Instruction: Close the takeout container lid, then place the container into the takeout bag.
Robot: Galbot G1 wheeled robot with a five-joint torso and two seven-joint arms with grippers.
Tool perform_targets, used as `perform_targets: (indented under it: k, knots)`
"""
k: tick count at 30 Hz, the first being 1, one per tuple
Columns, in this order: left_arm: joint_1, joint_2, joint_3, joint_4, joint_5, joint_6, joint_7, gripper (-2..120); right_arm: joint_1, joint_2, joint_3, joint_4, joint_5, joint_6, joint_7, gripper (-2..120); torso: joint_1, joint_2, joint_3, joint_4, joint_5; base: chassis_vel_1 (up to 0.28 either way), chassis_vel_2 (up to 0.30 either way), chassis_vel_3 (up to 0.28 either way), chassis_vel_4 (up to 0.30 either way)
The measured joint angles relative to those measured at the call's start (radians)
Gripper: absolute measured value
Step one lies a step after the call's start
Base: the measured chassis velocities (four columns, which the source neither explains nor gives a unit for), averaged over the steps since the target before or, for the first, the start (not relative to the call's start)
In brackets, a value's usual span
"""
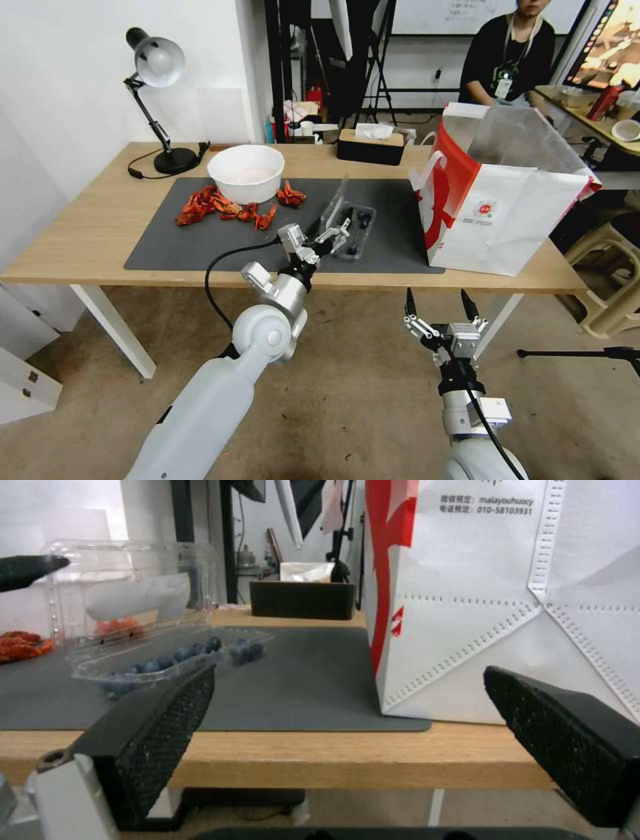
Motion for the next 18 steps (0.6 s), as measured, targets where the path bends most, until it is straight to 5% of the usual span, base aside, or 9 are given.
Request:
perform_targets:
  k: [2, 8, 18]
  knots:
    - [-0.004, 0.000, 0.000, -0.007, -0.033, 0.012, -0.017, 100, -0.001, 0.000, 0.000, 0.000, 0.000, 0.000, 0.000, 100, 0.000, 0.000, 0.000, 0.0000, 0.0000, 0.000, 0.000, 0.000, 0.000]
    - [-0.038, -0.012, -0.006, -0.040, -0.258, 0.091, -0.198, 100, -0.001, 0.004, 0.001, 0.001, -0.003, 0.001, 0.000, 100, 0.000, 0.000, 0.000, 0.0000, 0.0000, 0.000, 0.000, 0.000, 0.000]
    - [-0.086, -0.034, 0.003, 0.034, -0.337, 0.112, -0.273, 97, 0.002, -0.001, 0.000, 0.010, 0.016, -0.003, 0.001, 100, 0.000, 0.000, 0.000, -0.0001, 0.0000, 0.000, 0.000, 0.000, 0.000]
